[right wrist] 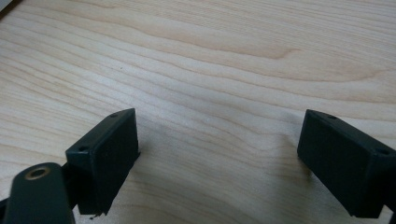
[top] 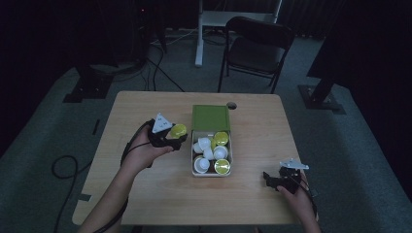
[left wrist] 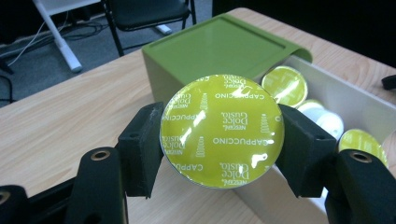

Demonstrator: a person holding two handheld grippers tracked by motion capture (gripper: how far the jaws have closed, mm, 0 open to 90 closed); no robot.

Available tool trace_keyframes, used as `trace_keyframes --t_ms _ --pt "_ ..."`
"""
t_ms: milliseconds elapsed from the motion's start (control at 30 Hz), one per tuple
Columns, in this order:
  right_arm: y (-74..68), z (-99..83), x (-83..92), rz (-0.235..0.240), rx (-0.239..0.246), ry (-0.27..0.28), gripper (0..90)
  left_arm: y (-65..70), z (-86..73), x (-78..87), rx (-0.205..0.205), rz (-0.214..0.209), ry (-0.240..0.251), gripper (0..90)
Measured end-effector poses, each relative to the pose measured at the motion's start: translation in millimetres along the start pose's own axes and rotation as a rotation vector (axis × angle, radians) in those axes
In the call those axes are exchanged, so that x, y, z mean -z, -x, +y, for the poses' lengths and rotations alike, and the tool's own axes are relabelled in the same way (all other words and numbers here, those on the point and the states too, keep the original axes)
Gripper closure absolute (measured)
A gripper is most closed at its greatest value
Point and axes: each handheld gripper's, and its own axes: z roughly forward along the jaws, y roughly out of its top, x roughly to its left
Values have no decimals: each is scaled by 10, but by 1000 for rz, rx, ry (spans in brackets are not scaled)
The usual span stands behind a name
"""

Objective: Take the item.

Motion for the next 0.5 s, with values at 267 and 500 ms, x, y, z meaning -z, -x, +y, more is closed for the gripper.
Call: trace_keyframes --t_ms 267,500 --pt "-1 0 0 0 -1 0 120 -110 -203 57 39 43 -3 384" --pt "-1 0 0 0 -1 0 120 -204 -403 120 63 76 -21 384"
